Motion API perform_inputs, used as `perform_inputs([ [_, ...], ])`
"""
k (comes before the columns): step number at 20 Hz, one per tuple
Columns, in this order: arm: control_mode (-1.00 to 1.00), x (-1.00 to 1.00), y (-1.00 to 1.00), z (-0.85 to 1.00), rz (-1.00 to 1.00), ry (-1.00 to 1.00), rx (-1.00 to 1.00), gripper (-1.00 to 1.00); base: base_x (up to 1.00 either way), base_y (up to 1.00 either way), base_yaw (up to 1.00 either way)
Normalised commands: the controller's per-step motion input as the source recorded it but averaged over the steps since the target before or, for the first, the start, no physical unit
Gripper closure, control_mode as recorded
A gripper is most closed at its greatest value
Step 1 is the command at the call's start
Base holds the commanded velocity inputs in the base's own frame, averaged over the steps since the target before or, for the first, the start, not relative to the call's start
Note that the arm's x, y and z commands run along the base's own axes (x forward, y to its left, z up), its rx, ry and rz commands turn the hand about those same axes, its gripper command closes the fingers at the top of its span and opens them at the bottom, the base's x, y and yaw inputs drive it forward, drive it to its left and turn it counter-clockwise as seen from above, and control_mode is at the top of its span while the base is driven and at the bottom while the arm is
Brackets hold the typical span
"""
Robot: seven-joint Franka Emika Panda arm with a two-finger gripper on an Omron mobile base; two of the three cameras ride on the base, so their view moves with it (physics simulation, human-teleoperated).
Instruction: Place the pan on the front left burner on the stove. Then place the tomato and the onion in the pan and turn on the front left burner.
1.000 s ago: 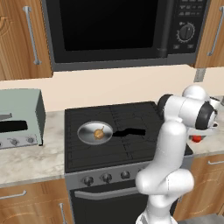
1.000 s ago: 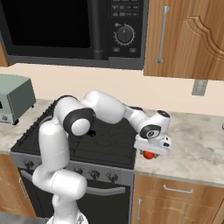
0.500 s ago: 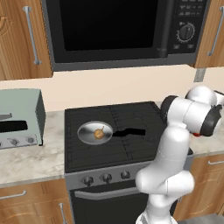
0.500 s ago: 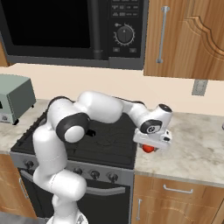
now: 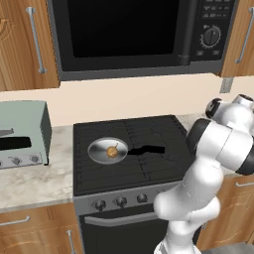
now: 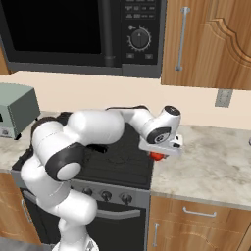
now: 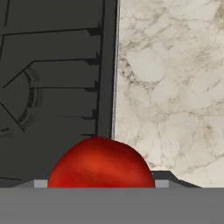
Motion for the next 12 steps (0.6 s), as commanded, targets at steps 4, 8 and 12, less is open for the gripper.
perform_inputs([
  [4,-1.00,0.00,0.51,0.35,0.00,-0.05,-0.03,1.00,0.00,0.00,0.00],
  [8,-1.00,0.00,0.51,0.31,0.00,-0.03,-0.04,1.00,0.00,0.00,0.00],
  [12,-1.00,0.00,0.57,0.21,0.00,-0.02,-0.05,1.00,0.00,0.00,0.00],
])
